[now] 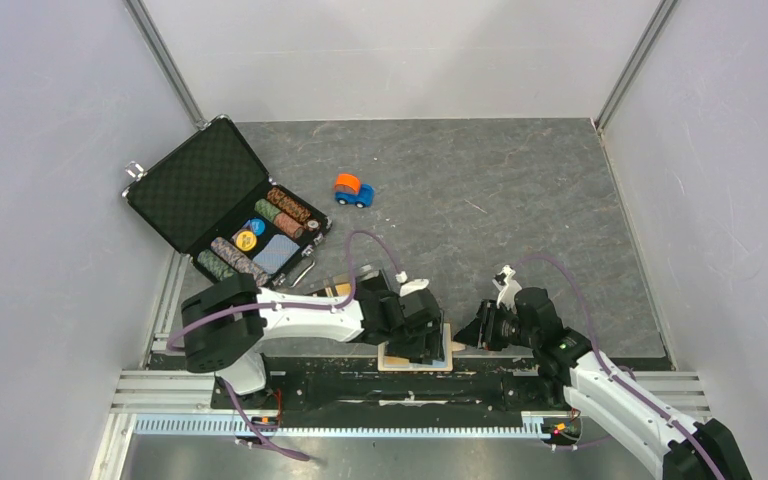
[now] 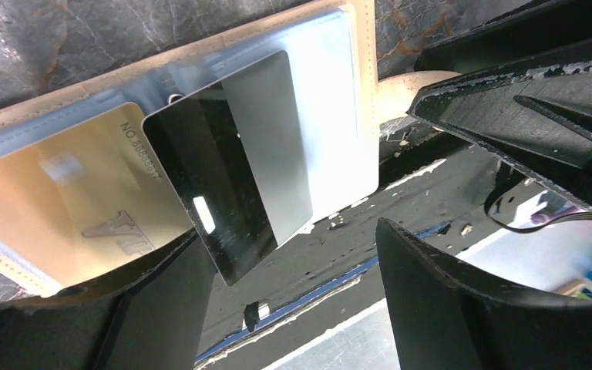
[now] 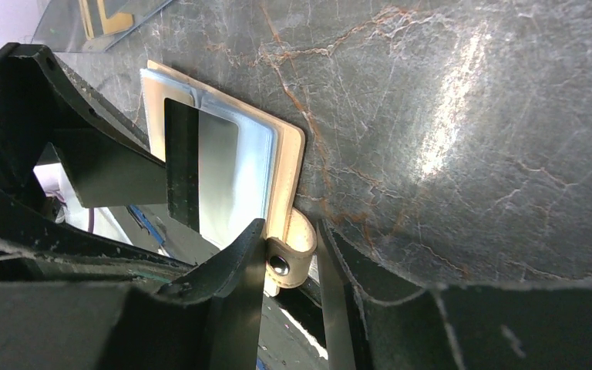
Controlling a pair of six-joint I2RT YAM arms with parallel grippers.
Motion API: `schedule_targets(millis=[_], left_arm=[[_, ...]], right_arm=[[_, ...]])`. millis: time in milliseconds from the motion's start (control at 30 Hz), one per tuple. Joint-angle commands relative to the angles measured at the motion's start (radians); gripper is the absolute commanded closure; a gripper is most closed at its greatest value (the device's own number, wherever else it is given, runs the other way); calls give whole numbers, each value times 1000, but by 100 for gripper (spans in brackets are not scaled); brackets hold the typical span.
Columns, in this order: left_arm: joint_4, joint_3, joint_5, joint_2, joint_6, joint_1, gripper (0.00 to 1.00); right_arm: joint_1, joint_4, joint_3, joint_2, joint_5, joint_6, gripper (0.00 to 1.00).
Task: Put the credit cards into the card holder
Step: Insert the credit card into the card holder.
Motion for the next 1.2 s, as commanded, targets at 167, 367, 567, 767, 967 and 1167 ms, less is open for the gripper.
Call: schedule_targets(millis=[167, 367, 567, 767, 967, 1167], left_arm=[[-292, 168, -146, 40, 134, -49, 18], [-351, 210, -174, 60, 150, -82, 17], [-331, 203, -181, 74, 153, -80, 21], [-264, 176, -162, 91, 157, -61, 29], [-208, 198, -126, 124, 184, -55, 33], [-197, 282, -112, 187, 214, -56, 32]], right_arm=[[3, -148, -95, -4, 6, -19, 67], [3, -146, -94, 6, 8, -23, 67], [3, -145, -89, 11, 6, -28, 67], [3, -146, -85, 15, 7, -32, 67], [3, -147, -83, 18, 7, -33, 67], [3, -147, -82, 16, 7, -32, 67]])
